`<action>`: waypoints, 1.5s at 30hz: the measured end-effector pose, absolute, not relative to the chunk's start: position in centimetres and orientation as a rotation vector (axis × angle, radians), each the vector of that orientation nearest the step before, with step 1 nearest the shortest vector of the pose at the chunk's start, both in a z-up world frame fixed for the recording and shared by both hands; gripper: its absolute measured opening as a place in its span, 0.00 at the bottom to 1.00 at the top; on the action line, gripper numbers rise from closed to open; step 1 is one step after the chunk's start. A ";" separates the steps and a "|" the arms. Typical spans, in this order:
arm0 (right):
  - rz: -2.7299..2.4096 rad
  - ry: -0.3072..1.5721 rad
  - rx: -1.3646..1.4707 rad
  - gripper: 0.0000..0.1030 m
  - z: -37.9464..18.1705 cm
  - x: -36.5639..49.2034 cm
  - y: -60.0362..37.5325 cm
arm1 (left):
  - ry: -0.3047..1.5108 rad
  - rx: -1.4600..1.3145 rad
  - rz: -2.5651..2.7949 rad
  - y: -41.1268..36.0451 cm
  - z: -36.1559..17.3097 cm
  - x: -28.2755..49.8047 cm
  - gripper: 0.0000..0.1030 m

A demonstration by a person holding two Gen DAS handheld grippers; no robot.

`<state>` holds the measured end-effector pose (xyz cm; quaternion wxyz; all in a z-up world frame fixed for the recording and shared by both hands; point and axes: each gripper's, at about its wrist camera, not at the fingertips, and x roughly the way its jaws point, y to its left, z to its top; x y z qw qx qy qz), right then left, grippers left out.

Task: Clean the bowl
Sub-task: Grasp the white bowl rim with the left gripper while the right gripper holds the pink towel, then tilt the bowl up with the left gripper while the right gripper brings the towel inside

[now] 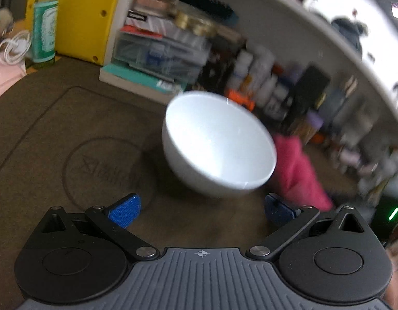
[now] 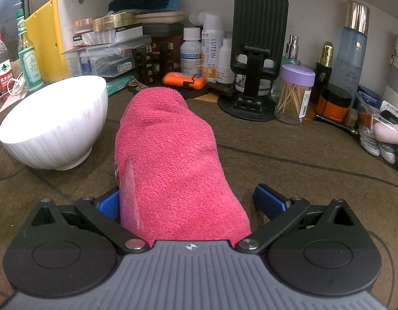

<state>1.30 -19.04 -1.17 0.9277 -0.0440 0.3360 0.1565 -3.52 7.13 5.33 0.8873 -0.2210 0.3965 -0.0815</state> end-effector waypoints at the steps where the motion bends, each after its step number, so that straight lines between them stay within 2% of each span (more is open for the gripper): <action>1: 0.321 0.687 -0.091 1.00 -1.2 1.3 -19.1 | 0.828 -0.470 -0.164 7.2 5.3 -3.1 0.99; 2: 0.320 0.686 -0.091 1.00 -1.2 1.3 -19.0 | 0.835 -0.477 -0.139 7.1 5.2 -2.0 0.97; 4: 0.319 0.687 -0.095 1.00 -1.2 1.4 -18.8 | 0.872 -0.486 -0.093 6.9 4.5 -0.3 0.80; 5: 0.318 0.686 -0.097 1.00 -1.2 1.4 -18.8 | 0.910 -0.522 -0.075 6.8 3.6 0.6 0.77; 6: 0.318 0.686 -0.097 1.00 -1.2 1.4 -18.8 | 0.948 -0.558 -0.056 6.7 2.8 1.6 0.76; 9: 0.320 0.686 -0.097 1.00 -1.2 1.4 -18.8 | 0.913 -0.561 -0.038 6.1 2.7 1.9 0.75; 11: 0.342 0.684 -0.104 1.00 -1.1 1.4 -18.8 | 0.904 -0.528 -0.041 5.4 2.6 2.0 0.64; 12: 0.359 0.678 -0.103 0.95 -1.1 1.4 -19.0 | 0.891 -0.480 -0.031 4.9 2.6 1.7 0.56; 13: 0.376 0.660 -0.095 0.75 -1.0 1.2 -19.4 | 0.878 -0.433 -0.022 4.4 2.7 1.5 0.45; 14: 0.385 0.645 -0.086 0.62 -0.9 1.0 -19.7 | 0.865 -0.385 -0.013 4.0 2.7 1.2 0.39; 15: 0.388 0.637 -0.063 0.41 -0.9 0.9 -20.1 | 0.851 -0.370 -0.026 4.2 2.6 1.1 0.29; 16: 0.392 0.629 -0.040 0.34 -0.8 0.8 -20.5 | 0.837 -0.356 -0.040 4.4 2.5 1.0 0.23; 18: 0.419 0.624 0.016 0.28 -0.8 0.8 -21.3 | 0.804 -0.324 -0.063 4.3 2.7 0.7 0.20; 25: 0.491 0.607 0.101 0.27 -0.7 0.1 -22.5 | 0.655 0.040 -0.046 -0.7 3.2 -1.9 0.20; 30: 0.515 0.524 0.088 0.27 0.9 -1.6 -23.4 | 0.607 0.203 -0.034 -3.1 2.7 -2.7 0.21; 33: 0.648 0.533 0.212 0.28 2.5 -3.1 -24.6 | 0.583 0.259 -0.021 -3.8 2.2 -3.5 0.24; 36: 0.799 0.639 0.355 0.29 2.4 -3.1 -24.8 | 0.564 0.288 -0.012 -4.1 1.7 -4.2 0.25; 40: 0.904 0.886 0.508 0.29 -0.5 -1.3 -23.4 | 0.564 0.362 -0.025 -4.4 1.2 -4.4 0.32; 45: 0.817 0.969 0.476 0.29 -0.7 1.8 -23.4 | 0.599 0.372 -0.078 -4.0 1.4 -4.5 0.32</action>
